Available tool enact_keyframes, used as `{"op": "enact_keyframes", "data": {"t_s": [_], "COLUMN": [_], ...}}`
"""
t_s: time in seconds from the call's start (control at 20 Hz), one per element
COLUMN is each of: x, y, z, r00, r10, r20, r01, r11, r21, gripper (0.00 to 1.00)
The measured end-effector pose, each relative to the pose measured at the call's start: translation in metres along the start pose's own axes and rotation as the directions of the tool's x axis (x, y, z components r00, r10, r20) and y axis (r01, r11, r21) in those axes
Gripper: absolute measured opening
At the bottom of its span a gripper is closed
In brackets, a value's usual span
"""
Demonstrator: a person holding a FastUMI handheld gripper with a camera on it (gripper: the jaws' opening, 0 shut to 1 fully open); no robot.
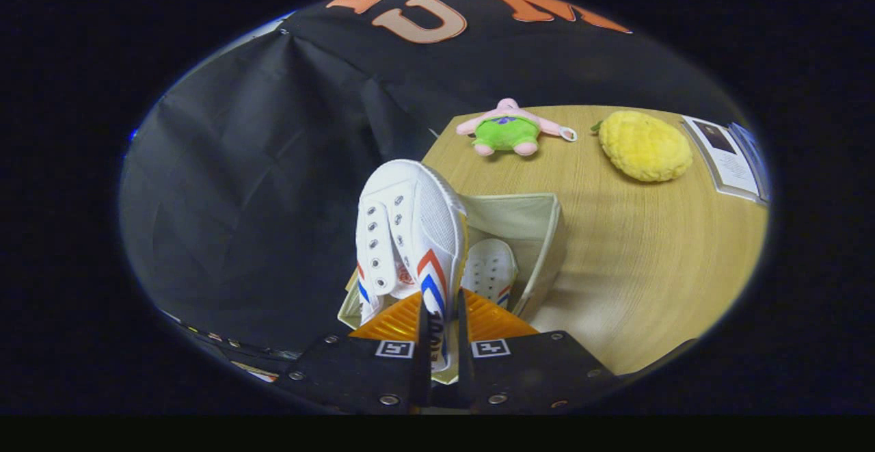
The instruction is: Open the storage box then place both shoes into the box .Put the left shoe in first, then the right shoe, with the right side of both shoes facing outward in a uniform manner.
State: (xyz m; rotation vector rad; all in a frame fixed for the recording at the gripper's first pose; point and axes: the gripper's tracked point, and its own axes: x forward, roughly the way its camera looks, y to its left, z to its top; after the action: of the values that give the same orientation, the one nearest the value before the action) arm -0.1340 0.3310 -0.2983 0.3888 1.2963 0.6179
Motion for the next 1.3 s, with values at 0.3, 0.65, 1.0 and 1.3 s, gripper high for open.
{"op": "enact_keyframes", "data": {"t_s": [0.3, 0.65, 1.0, 1.3], "x": [0.001, -0.002, -0.039, -0.1], "y": [-0.003, 0.007, -0.016, -0.058], "z": [-0.026, -0.01, 0.022, 0.061], "r00": [0.989, 0.998, 0.994, 0.953], "r10": [-0.094, -0.049, -0.044, -0.104], "r20": [-0.113, -0.04, 0.097, 0.286], "r01": [0.088, 0.048, 0.041, 0.094], "r11": [0.995, 0.999, 0.998, 0.994], "r21": [-0.055, -0.025, 0.038, 0.048], "gripper": [0.36, 0.75, 0.89, 0.93]}}
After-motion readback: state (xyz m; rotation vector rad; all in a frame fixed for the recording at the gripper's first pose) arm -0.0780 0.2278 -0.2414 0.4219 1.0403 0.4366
